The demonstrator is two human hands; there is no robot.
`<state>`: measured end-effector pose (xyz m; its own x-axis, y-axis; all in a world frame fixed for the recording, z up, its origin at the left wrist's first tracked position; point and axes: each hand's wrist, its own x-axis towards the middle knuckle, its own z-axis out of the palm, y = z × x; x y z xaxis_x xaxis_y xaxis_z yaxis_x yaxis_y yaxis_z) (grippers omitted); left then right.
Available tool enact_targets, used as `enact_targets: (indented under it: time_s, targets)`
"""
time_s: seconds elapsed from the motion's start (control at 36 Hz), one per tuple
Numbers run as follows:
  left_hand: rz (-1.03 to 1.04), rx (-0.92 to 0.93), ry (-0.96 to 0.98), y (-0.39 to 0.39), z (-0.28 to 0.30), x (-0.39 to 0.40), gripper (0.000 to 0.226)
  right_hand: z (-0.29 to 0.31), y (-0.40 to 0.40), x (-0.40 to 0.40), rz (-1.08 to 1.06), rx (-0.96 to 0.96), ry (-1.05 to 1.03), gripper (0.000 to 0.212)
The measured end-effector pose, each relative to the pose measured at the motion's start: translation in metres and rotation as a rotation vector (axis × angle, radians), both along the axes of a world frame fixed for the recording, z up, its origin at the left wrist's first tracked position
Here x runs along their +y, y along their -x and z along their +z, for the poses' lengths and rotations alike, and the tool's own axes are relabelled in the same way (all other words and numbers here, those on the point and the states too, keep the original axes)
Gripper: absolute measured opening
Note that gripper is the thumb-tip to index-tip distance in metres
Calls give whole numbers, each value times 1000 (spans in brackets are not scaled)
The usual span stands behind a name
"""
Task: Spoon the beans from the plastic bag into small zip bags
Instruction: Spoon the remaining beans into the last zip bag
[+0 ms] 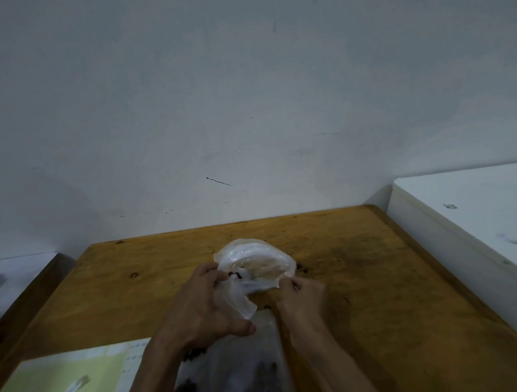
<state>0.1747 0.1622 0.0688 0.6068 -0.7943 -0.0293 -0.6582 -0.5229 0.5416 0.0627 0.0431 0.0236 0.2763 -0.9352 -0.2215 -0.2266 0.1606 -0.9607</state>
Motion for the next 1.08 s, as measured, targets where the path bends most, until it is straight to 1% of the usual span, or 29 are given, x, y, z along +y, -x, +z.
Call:
enact_targets:
  time_s: [0.06,0.08,0.22,0.36,0.44,0.56,0.69,0.89,1.0,1.08]
  targets:
    - [-3,2,4,0,0,1,112,3,1,-2,-33,-60,-165,26]
    - [-6,4,10,0,-1,1,112,5,2,-2,-32,-68,-197,24]
    - [-23,9,24,0,-1,0,113,10,0,-1,80,-44,-221,17]
    - [-16,21,28,-4,-2,5,112,16,3,-5,94,-82,-260,14]
    - [-10,13,14,-6,-4,7,117,18,5,-6,84,-123,-290,13]
    - [-2,26,21,-8,-4,9,122,18,9,-8,41,-123,-188,20]
    - [-7,16,-3,-7,-5,8,118,15,12,-8,-18,-106,-2,28]
    - [9,11,-2,-5,-2,5,116,5,1,-2,-53,44,296,36]
    - [12,-11,-1,-4,1,1,116,4,-1,4,3,122,362,38]
    - [9,-15,-9,-4,4,0,118,3,-2,3,12,132,324,37]
